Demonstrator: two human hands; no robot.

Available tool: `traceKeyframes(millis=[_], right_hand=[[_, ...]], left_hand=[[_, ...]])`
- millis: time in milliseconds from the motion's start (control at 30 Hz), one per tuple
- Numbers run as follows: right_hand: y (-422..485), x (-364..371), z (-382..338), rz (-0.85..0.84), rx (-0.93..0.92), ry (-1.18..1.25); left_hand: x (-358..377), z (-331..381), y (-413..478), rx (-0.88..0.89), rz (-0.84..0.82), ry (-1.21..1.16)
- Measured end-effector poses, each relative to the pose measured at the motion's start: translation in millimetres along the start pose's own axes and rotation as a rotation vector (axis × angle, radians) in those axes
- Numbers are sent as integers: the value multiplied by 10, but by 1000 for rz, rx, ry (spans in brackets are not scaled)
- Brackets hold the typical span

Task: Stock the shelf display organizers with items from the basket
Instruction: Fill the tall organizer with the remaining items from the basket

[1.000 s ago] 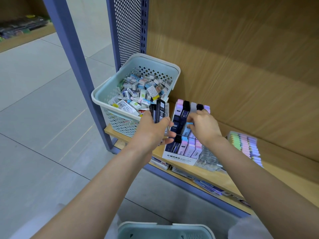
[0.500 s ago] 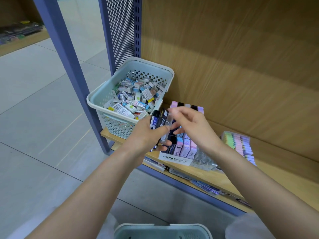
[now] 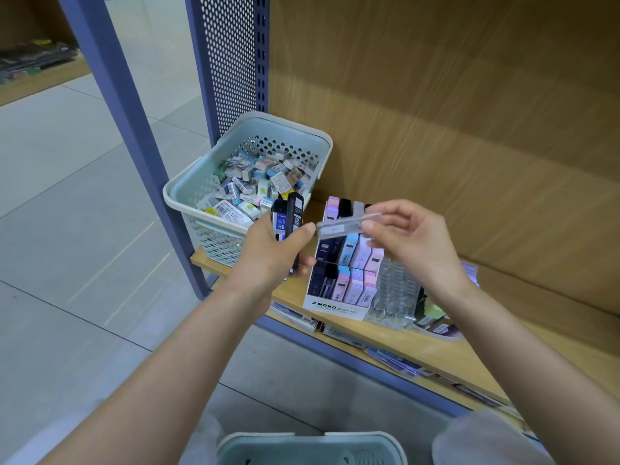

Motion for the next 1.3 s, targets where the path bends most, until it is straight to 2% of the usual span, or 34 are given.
traceKeyframes(millis=[67,167,300,500,700,833,967,1067,1300], right_hand=[[65,-101,70,134,-100,-168],[126,-108,251,186,-194,-531],[152,-179,467,186,-137,-533],[61,-512,598,276,-170,-683],[-76,-809,1012,194,-42,-886],[-87,-791,1221,108,-16,-940],[-43,-749,1302,120,17,-928],[16,-714,1446,78,65,-1060],[55,-594,1485,37,-35,-1391]], left_hand=[[-30,-10,18,10,18,34],[-33,-13,22,7,-11,86],[33,-16,-5,-10,-72,102],[195,-39,-39,-8,-145,124],[305,-68,-84,-9,-173,149],[369,-86,-95,-4,-176,161],[418,-88,-108,-6,-189,150],[440,-100,-115,-6,-192,156],[436,-115,-110,-10,-195,146]])
Point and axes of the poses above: each hand's wrist, its own y-axis towards the middle knuckle, its own x-axis out of the palm, z = x × y, the point moved 4 cm from there along y, towards the middle knuckle, and after that the axes turned 10 degrees about x, right-handed, at the moved point
